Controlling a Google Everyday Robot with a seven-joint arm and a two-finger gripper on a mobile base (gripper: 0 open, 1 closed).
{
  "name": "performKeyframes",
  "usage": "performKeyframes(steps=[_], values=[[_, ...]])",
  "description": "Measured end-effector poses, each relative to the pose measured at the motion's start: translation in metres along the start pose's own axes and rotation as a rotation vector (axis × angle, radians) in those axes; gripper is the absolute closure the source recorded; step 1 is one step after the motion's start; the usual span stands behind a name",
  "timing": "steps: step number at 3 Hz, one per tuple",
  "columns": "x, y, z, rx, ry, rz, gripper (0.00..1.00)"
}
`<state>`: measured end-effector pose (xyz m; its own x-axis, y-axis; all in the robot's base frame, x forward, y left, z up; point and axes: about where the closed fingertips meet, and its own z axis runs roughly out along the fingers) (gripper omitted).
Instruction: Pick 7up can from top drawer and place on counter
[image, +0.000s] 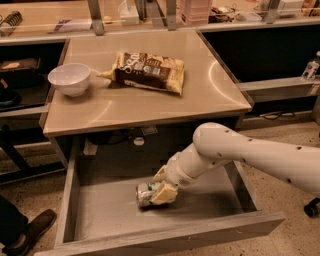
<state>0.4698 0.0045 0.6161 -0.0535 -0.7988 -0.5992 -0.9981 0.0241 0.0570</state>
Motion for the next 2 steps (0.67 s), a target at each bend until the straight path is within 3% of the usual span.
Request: performKeyframes(steps=[1,2], values=[[-0.009,0.009,-0.02,0.026,0.001,0.027,1.0],[-0.02,0.026,-0.062,0.109,0.02,0.112,1.0]])
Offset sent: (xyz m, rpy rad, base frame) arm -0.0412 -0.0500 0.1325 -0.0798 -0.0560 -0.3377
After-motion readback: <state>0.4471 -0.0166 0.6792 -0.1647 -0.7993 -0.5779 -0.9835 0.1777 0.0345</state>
